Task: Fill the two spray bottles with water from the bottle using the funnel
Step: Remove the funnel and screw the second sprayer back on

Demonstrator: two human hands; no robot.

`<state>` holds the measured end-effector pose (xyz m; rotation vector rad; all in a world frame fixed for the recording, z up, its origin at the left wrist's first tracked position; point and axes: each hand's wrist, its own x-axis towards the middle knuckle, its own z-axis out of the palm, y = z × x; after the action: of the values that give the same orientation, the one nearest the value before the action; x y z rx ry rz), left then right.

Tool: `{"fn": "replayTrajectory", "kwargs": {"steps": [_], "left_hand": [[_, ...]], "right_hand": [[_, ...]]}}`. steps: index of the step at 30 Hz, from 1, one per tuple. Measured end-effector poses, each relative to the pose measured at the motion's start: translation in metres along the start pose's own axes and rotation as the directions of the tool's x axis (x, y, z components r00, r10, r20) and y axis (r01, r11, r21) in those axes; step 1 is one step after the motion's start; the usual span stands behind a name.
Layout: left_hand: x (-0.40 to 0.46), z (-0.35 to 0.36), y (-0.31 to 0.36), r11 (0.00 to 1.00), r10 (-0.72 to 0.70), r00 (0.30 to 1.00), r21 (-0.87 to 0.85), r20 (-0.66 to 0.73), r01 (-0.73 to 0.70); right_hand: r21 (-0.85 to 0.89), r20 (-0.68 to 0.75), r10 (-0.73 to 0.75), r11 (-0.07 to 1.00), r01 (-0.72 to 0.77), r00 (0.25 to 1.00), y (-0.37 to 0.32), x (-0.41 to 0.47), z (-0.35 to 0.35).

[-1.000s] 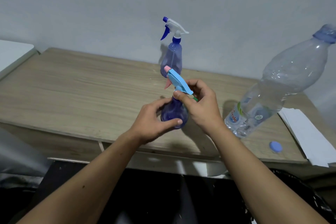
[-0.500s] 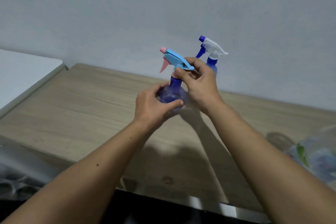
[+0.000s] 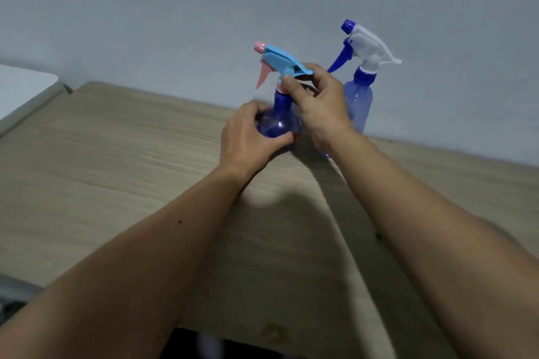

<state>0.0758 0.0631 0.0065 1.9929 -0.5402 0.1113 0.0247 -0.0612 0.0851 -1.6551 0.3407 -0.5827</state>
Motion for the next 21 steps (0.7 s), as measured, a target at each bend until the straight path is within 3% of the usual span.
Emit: {"fn": "replayTrajectory", "kwargs": {"steps": [21], "left_hand": [[-0.001,-0.004,-0.007,0.993,0.019,0.997,-0.120,0.078,-0.010]], "right_hand": [[0.030,-0.092,0.029,0.999,-0.027,0.995,0.005,-0.008,0.009]]}}
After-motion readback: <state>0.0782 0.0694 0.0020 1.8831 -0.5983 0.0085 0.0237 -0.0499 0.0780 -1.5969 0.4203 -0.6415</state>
